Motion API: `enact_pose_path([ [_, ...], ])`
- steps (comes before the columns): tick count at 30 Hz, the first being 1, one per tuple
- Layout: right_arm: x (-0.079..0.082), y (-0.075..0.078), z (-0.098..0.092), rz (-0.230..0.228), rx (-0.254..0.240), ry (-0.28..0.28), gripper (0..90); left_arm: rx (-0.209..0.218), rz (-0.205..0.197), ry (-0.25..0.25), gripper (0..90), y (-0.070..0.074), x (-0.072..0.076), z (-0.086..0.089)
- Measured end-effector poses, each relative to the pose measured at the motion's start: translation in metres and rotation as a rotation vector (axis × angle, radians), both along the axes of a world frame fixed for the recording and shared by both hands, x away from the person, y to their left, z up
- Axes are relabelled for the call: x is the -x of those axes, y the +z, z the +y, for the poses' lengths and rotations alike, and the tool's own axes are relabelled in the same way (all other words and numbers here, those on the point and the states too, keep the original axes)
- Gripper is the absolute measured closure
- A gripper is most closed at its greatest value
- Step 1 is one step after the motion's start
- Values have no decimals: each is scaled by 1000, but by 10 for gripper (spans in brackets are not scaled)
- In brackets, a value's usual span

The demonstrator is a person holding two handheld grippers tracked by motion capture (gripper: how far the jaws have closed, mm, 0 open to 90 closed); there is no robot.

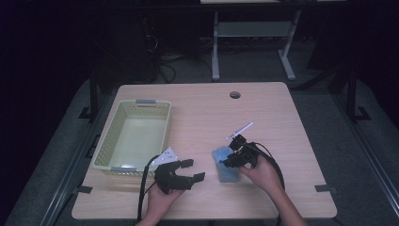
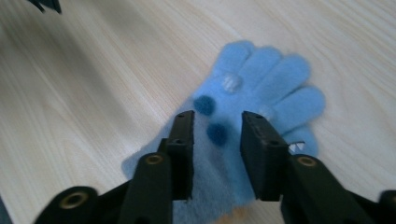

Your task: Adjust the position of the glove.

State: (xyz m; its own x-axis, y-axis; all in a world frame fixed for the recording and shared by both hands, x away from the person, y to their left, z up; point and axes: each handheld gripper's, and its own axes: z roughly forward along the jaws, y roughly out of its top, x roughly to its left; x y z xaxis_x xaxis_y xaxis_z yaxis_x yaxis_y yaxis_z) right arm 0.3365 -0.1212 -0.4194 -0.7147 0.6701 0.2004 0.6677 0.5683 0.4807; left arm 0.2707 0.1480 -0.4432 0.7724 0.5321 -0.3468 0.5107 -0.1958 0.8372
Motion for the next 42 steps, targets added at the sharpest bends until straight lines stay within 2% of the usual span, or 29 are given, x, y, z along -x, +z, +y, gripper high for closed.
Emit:
enact_pose_path([
  [3,1,1,-4,11,-14,-19,600,10,15,4,241,-1,0,-1],
  [7,8,1,-13,-1,-39,-49,534,25,35,7,240,-2,0,-4],
  [9,13,-2,-21,3,-76,-86,491,30,37,-3,240,-1,0,-9],
  [11,16,-4,-26,5,-97,-100,483,28,39,-8,240,0,0,-10],
  [12,16,-4,-26,5,-97,-100,483,33,49,-11,240,-1,0,-12],
  [15,21,-9,-40,16,-166,-158,448,29,79,-13,240,-1,-1,-18],
  [20,24,-16,-51,43,-224,-218,425,26,135,1,248,-5,-4,-30],
  [21,25,-17,-53,47,-236,-228,424,26,135,1,253,-5,-4,-30],
  [22,26,-19,-55,51,-240,-239,416,25,160,14,265,-6,-6,-34],
  [23,26,-20,-56,60,-251,-252,405,25,160,14,276,-6,-6,-34],
  [24,27,-21,-57,63,-265,-266,398,44,207,37,285,-7,-9,-38],
  [25,27,-21,-57,63,-265,-266,398,44,207,37,286,-7,-9,-38],
  [26,28,-22,-58,64,-274,-276,398,56,237,48,286,-8,-11,-41],
  [27,30,-25,-61,64,-308,-292,399,70,279,60,288,-11,-15,-45],
  [29,32,-28,-63,67,-324,-304,398,84,331,69,288,-14,-20,-51],
  [31,34,-31,-65,77,-337,-314,399,90,362,77,294,-16,-22,-55],
  [33,34,-33,-66,78,-350,-313,404,87,372,78,303,-17,-23,-57],
  [34,36,-35,-66,84,-367,-316,415,87,391,87,311,-19,-24,-59],
  [36,37,-36,-65,79,-370,-314,428,78,401,80,328,-20,-26,-61],
  [38,37,-37,-64,91,-401,-315,444,76,403,79,349,-20,-26,-62],
  [42,37,-37,-62,101,-412,-323,452,86,424,91,374,-23,-30,-63],
])
